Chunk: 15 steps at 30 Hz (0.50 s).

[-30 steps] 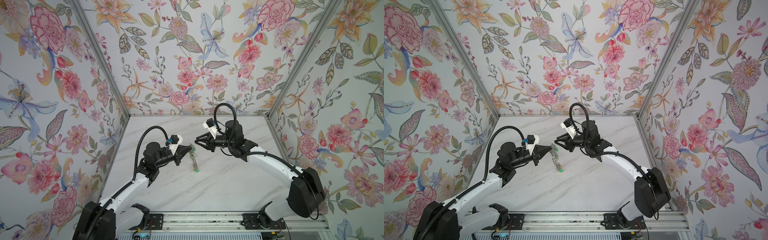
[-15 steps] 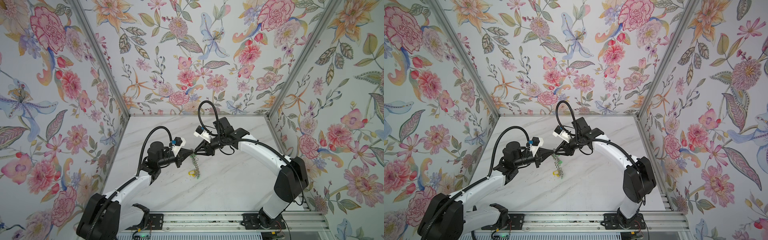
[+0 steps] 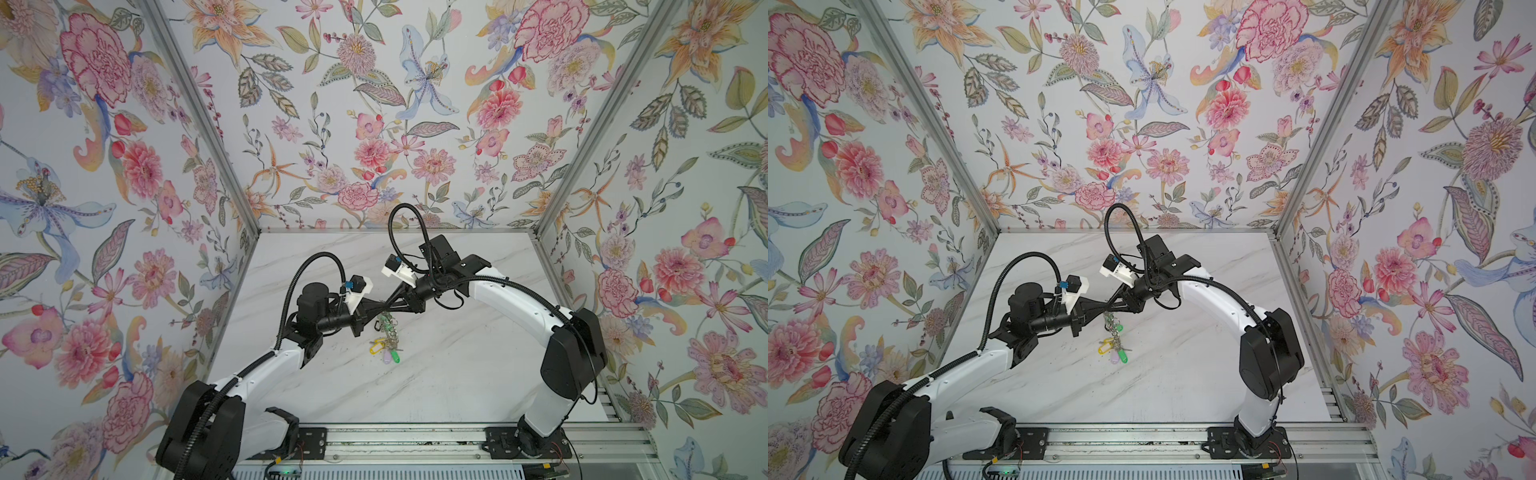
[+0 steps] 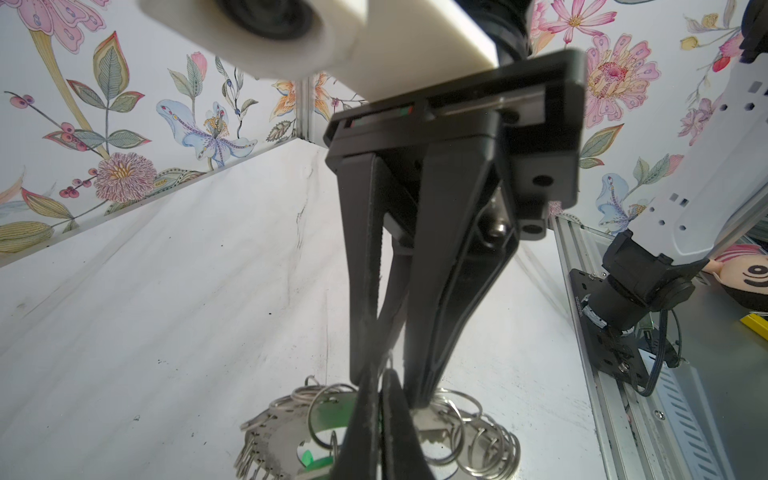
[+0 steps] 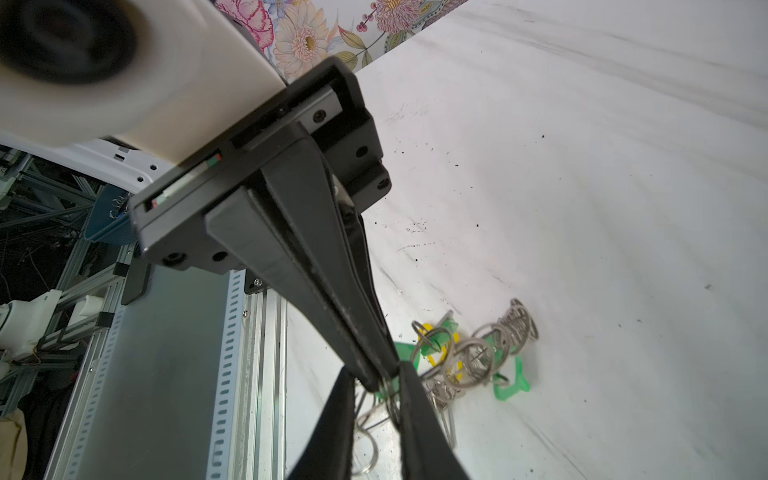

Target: Remove the keys from the keyring

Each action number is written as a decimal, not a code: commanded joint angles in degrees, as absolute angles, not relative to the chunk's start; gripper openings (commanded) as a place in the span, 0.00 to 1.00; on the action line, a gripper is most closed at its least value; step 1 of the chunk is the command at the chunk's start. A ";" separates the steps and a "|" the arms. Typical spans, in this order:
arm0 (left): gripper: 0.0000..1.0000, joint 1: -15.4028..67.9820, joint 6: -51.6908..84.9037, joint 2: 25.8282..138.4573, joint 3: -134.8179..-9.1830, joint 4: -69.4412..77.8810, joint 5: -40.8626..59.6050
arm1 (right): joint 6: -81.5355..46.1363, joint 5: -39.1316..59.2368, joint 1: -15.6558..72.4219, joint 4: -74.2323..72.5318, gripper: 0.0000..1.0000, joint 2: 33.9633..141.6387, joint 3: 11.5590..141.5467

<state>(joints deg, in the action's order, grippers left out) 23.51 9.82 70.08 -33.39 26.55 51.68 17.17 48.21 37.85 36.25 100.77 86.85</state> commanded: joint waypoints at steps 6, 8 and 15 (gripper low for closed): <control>0.00 23.86 8.69 69.10 -34.58 29.36 51.68 | 18.15 49.57 38.75 36.92 0.12 101.52 87.94; 0.00 23.91 8.79 69.08 -34.63 29.36 51.85 | 18.14 49.64 38.76 36.90 0.10 101.43 87.98; 0.03 23.82 9.07 69.20 -34.21 29.74 50.48 | 18.19 47.79 39.11 36.49 0.00 101.27 87.64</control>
<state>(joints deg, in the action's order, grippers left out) 23.24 9.82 70.06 -33.39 26.11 50.57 17.45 46.44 37.69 37.47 101.03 86.94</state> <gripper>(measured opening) 0.058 0.048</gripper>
